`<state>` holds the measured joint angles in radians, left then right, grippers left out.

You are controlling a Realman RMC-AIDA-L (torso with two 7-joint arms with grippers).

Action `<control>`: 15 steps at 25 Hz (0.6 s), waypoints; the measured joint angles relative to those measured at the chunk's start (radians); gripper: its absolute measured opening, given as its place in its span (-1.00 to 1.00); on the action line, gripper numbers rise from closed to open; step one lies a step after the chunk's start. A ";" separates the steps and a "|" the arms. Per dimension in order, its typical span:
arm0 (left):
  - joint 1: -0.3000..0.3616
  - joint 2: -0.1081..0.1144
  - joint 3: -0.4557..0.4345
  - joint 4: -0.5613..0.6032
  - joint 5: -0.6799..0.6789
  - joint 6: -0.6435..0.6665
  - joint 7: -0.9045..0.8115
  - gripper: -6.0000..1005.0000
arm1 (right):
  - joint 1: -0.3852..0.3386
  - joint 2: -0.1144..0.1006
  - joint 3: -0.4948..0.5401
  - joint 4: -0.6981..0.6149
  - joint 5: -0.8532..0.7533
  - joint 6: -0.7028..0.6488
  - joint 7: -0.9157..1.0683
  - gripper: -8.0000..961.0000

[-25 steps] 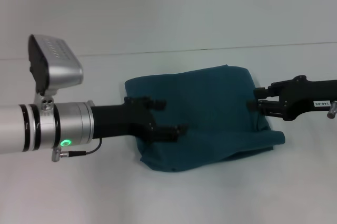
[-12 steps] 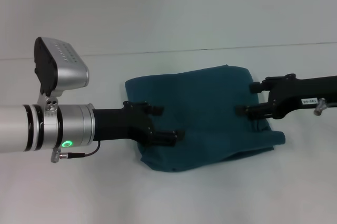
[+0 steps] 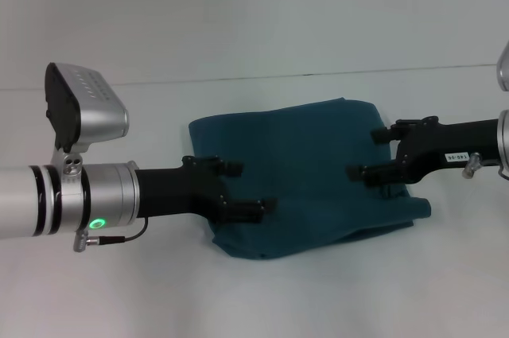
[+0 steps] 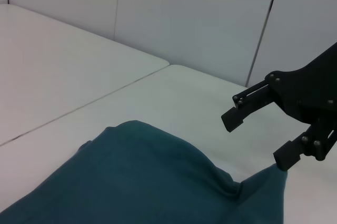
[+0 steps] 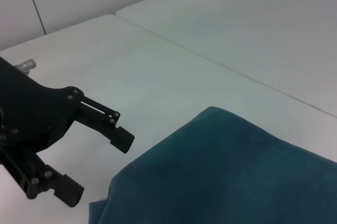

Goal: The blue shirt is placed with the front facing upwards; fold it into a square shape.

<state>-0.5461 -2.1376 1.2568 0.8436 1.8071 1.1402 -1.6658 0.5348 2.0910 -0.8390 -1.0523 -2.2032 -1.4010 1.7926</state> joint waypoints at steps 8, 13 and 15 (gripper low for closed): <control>0.007 -0.001 -0.001 0.006 0.000 0.001 0.003 0.77 | -0.003 0.003 0.000 0.023 0.004 0.026 -0.007 0.94; 0.009 -0.002 -0.001 0.009 0.000 0.001 0.004 0.77 | -0.002 0.003 0.000 0.026 0.006 0.035 -0.008 0.94; 0.012 -0.003 -0.001 0.013 0.000 0.001 0.004 0.77 | -0.002 0.003 0.000 0.026 0.007 0.039 -0.008 0.94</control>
<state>-0.5345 -2.1407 1.2562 0.8563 1.8070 1.1411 -1.6617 0.5323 2.0937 -0.8391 -1.0263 -2.1967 -1.3625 1.7843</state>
